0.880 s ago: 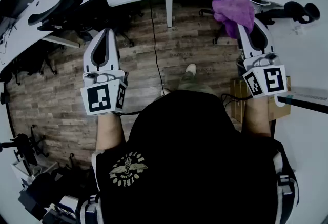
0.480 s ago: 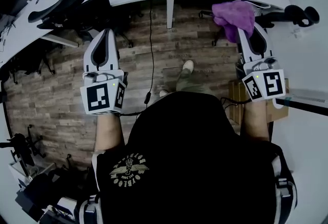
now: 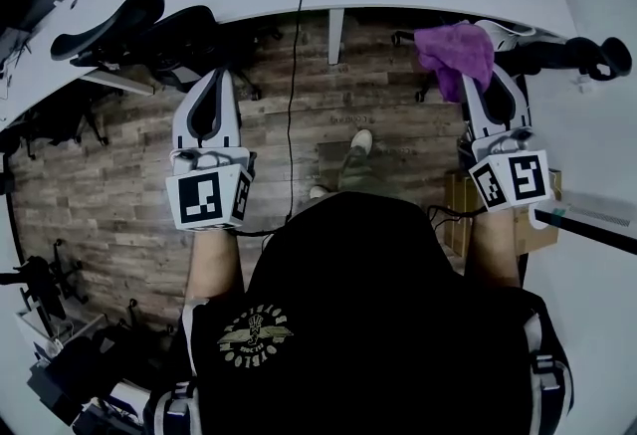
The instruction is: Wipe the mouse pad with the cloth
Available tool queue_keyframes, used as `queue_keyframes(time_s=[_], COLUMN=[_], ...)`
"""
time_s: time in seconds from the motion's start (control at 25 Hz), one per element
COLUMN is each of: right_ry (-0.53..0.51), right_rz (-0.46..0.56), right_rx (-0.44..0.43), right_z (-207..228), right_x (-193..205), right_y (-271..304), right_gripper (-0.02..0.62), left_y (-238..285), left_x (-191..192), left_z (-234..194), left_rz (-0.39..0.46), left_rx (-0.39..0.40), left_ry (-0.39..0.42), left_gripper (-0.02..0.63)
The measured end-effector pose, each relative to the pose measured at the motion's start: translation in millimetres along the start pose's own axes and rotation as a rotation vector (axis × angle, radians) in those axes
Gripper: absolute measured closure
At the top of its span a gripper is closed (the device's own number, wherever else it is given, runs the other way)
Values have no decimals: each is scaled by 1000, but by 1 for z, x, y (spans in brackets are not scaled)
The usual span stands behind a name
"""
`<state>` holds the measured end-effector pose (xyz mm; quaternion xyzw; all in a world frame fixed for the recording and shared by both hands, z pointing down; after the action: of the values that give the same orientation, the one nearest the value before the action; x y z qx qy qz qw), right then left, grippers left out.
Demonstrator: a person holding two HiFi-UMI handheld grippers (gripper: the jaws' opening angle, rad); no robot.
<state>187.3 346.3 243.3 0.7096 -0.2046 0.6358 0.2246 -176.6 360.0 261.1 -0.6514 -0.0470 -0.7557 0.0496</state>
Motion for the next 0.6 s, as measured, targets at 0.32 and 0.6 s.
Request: queue_keyframes(time_s=[0.32,0.6], right_ry=[10,24], right_rz=[-9,8], right_rx=[-2,9], right_z=[45,85], right_x=[3,4], right_y=[34,61], right_gripper=[505,505], left_y=[52,104], left_x=[-1,-12], left_z=[4,19], left_rz=[-8,26], left_rx=[-6,36], left_ry=[1,-1], left_gripper=[604,604])
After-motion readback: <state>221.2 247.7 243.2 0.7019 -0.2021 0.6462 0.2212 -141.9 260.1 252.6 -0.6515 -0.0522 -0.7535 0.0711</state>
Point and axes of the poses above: the fingertips, and each gripper's own axes: y forward along the fingers, z to its right, x out of its underside, the point moved 5 cm from there along -y, backward along the fingers, and after that the axes turned 8 degrees about -x, right-handed, at the moved point
